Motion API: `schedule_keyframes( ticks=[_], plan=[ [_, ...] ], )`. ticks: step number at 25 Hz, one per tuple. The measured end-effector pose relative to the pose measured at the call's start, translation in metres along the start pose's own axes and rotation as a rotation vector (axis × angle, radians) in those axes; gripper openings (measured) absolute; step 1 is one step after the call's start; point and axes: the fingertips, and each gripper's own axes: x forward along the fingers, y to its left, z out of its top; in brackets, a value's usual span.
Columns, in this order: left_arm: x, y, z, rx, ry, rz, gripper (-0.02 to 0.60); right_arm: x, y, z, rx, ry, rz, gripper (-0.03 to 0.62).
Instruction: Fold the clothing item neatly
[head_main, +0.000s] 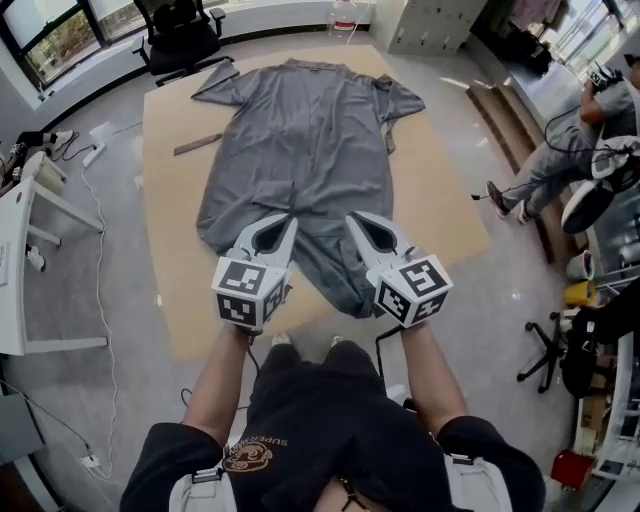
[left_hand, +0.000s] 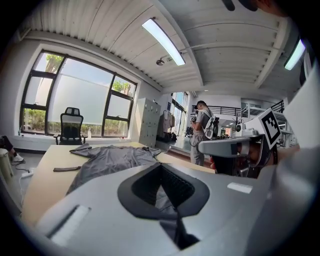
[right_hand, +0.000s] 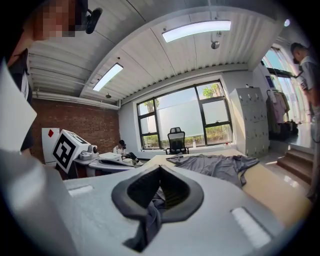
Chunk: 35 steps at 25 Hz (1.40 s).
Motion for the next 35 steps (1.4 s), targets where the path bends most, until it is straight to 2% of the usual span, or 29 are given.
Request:
schedule_keyframes(
  ticks=[4,10,17,23,29,32,35],
  plan=[
    [0.006,0.001,-0.010,0.004,0.023,-0.027,0.008,-0.006,-0.010,-0.008,0.011,0.009,-0.055,0.003],
    [0.004,0.008,-0.029,0.025,0.082,-0.002,0.008,-0.010,-0.012,-0.025,0.008,0.057,-0.031,0.003],
    [-0.002,0.023,-0.078,0.048,0.215,0.084,0.008,0.010,0.003,-0.074,0.019,0.182,0.073,0.003],
    [-0.009,0.063,-0.128,0.033,0.330,0.170,0.008,0.059,0.025,-0.120,0.025,0.283,0.150,0.017],
    [-0.020,0.105,-0.174,0.018,0.457,0.227,0.112,0.113,0.044,-0.158,0.021,0.378,0.205,0.024],
    [-0.028,0.127,-0.184,0.011,0.468,0.286,0.146,0.135,0.048,-0.173,-0.001,0.426,0.227,0.082],
    [-0.034,0.146,-0.184,0.014,0.469,0.334,0.183,0.154,0.044,-0.188,-0.025,0.476,0.220,0.107]
  ],
)
